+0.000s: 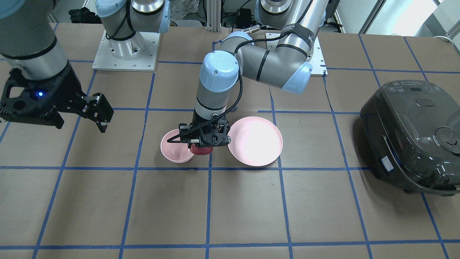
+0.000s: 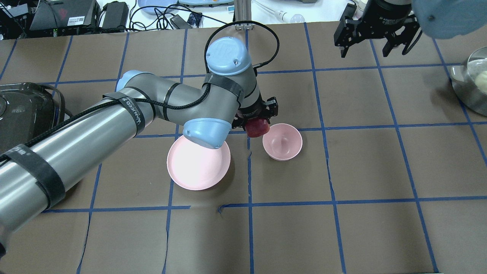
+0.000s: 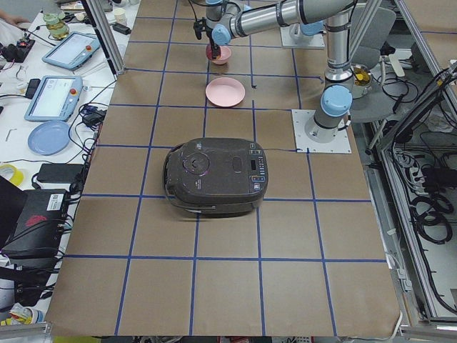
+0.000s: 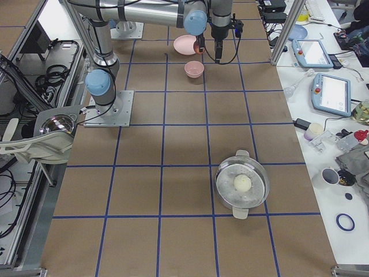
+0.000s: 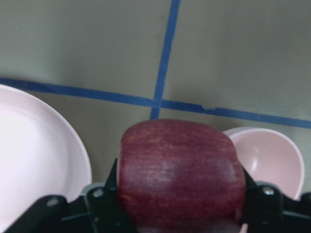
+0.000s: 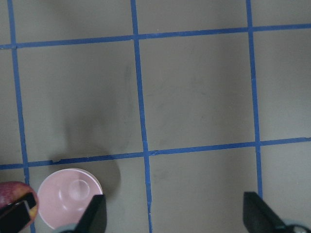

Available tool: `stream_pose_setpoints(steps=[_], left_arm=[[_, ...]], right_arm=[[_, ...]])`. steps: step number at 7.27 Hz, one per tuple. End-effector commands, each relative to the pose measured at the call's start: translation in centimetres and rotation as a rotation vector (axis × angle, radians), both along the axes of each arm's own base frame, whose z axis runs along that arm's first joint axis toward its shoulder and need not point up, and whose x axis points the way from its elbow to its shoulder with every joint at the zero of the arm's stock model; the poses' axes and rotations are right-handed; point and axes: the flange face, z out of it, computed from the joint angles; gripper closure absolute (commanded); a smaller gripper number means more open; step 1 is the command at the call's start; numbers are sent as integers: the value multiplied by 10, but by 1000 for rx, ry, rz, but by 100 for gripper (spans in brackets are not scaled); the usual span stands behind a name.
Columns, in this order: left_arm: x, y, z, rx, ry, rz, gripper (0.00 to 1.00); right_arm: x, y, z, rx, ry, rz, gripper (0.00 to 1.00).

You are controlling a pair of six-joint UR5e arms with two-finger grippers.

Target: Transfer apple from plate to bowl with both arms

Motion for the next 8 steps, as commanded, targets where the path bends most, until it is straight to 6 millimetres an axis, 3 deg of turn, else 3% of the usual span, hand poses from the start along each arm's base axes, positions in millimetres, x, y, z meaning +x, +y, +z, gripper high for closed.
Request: stream_pose_setpoints(steps=[1,6,7,8], left_arm=[[-31,4,-17,-13,48,6,100],[-49,12,-49,35,31,-29,100],[-49,15,-54,46,16,-25,37],[-49,15,-55,47,13,-29,13]], right_arm=[[13,8,19,-6,26,9,0],[22,7,20,-36,-45,-45,0],[22,7,20,-35,-45,-45,0],[22,7,20,-35,-45,-45,0]])
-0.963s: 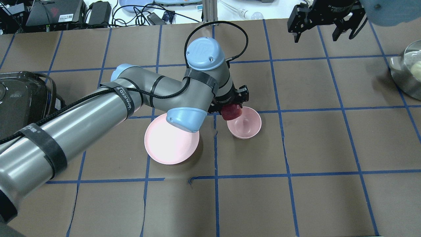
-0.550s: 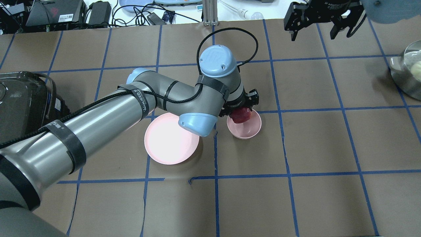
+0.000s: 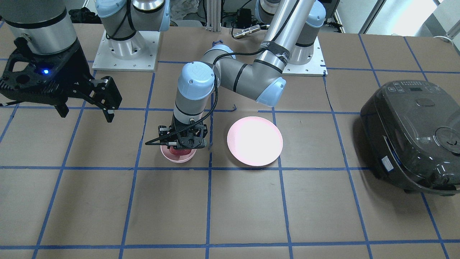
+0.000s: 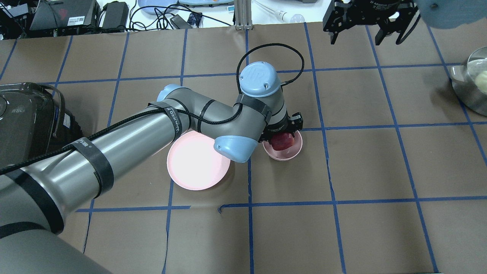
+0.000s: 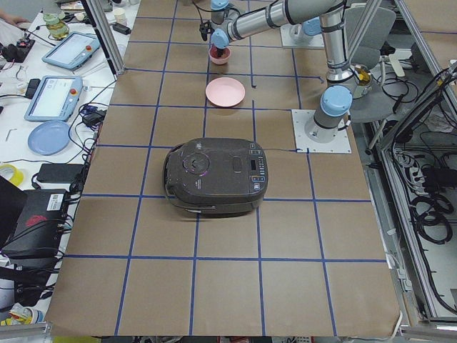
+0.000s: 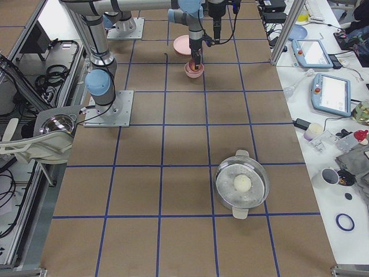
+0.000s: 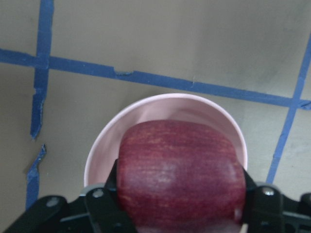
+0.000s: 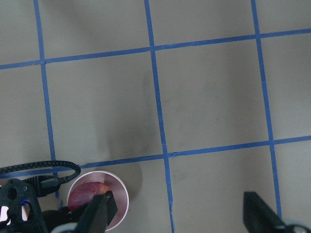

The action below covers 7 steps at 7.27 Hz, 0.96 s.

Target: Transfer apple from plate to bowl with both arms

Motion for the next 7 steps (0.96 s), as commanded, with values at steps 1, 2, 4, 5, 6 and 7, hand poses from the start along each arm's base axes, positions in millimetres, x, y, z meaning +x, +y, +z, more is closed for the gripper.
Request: stream_pose_setpoints(steps=[1,2,4,5,6,7], left_arm=[[1,2,-3,3,-10,-3,0],[2,1,8,-24,-11,-3,0],[3,0,28,-57,6,-2,0],[12,-6,37,-86,-9,-19,0],[41,-16,58,-156,-78,-125,1],[90,-41,92,-190,-73,-205,0]], right_arm=[[0,0,0,2,-3,-3,0],[0,0,0,2,-3,-1,0],[0,0,0,0,-2,3,0],[0,0,0,0,-2,5,0],[0,0,0,0,-2,6,0],[0,0,-1,2,0,8,0]])
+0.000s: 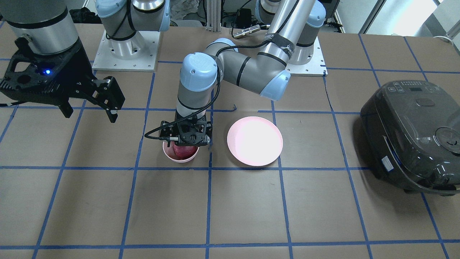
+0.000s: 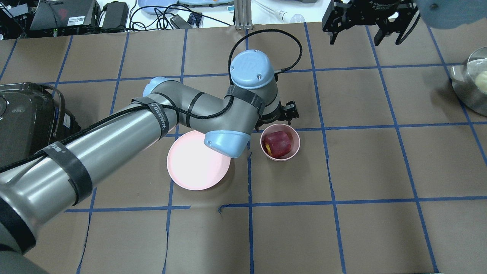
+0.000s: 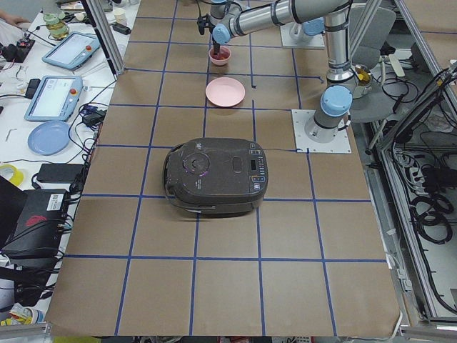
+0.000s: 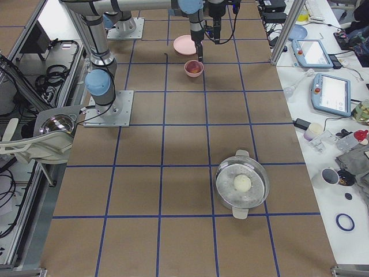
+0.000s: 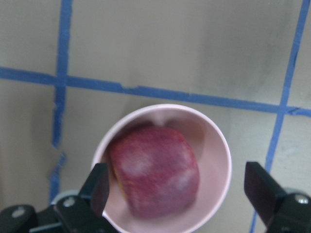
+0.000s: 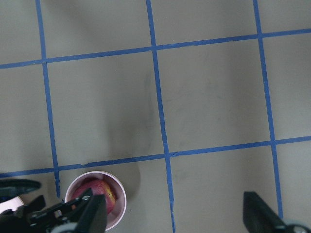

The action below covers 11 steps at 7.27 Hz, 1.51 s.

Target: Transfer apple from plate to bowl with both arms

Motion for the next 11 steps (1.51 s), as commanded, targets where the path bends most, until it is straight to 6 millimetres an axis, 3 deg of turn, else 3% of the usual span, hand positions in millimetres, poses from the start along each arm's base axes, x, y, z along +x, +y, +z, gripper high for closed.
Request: stream_pose_setpoints(steps=[1,2,3,4,5,6,8,11], left_arm=[[95,-33,73,-86,-42,-160,0],[135,-33,104,-66,-73,-181,0],[167,-23,112,9,-116,-270,0],[196,-15,138,46,-189,-267,0],[230,-21,167,48,-197,-206,0],[246,-24,193,75,-191,-178,0],[254,-27,222,72,-186,-164,0],[248,-24,214,87,-182,-177,0]], right_arm=[[0,0,0,0,0,2,0],[0,-1,-1,0,0,2,0],[0,0,-1,1,0,2,0],[0,-1,-2,4,2,2,0],[0,-1,-2,4,3,2,0],[-2,-1,-2,3,9,1,0],[0,0,-1,1,2,3,0],[0,0,0,0,3,3,0]])
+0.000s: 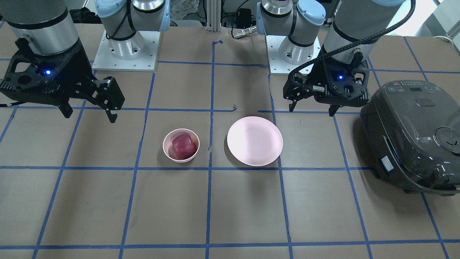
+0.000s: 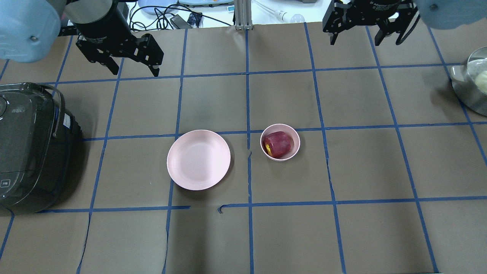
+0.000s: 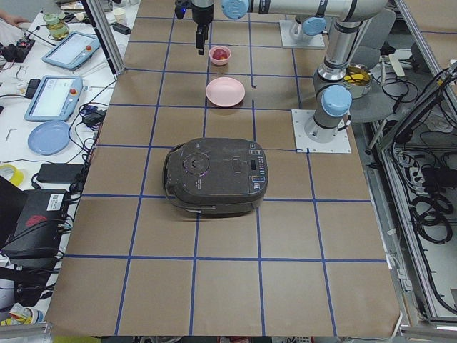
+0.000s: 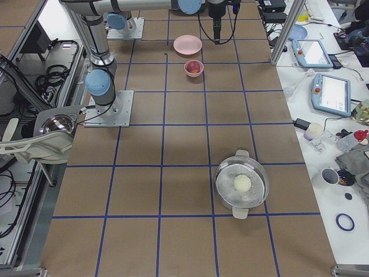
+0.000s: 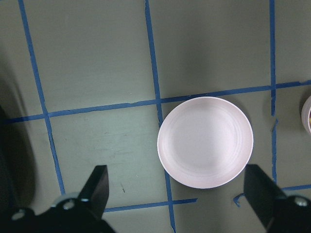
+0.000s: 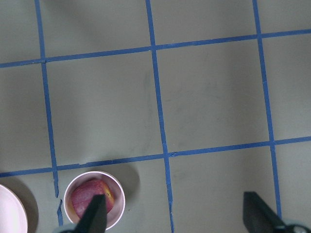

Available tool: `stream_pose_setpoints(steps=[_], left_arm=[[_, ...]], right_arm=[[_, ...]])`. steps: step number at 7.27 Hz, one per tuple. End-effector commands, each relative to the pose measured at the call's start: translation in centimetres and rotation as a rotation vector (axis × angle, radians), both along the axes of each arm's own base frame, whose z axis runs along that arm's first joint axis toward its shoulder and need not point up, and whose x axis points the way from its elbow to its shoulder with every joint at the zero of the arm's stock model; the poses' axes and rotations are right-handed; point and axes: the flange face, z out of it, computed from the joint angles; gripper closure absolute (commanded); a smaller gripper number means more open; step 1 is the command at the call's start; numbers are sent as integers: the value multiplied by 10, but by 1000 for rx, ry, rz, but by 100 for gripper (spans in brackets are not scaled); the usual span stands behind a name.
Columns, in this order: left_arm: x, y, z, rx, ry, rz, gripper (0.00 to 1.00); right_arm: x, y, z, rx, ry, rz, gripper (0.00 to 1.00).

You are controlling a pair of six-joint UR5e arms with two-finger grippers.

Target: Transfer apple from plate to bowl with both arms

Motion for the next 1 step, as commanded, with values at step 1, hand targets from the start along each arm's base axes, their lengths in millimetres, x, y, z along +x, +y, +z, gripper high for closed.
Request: stream_pose_setpoints(steps=[1], left_arm=[[-3,2,-6,12,1,-5,0]], right_arm=[[0,0,0,-1,0,0,0]])
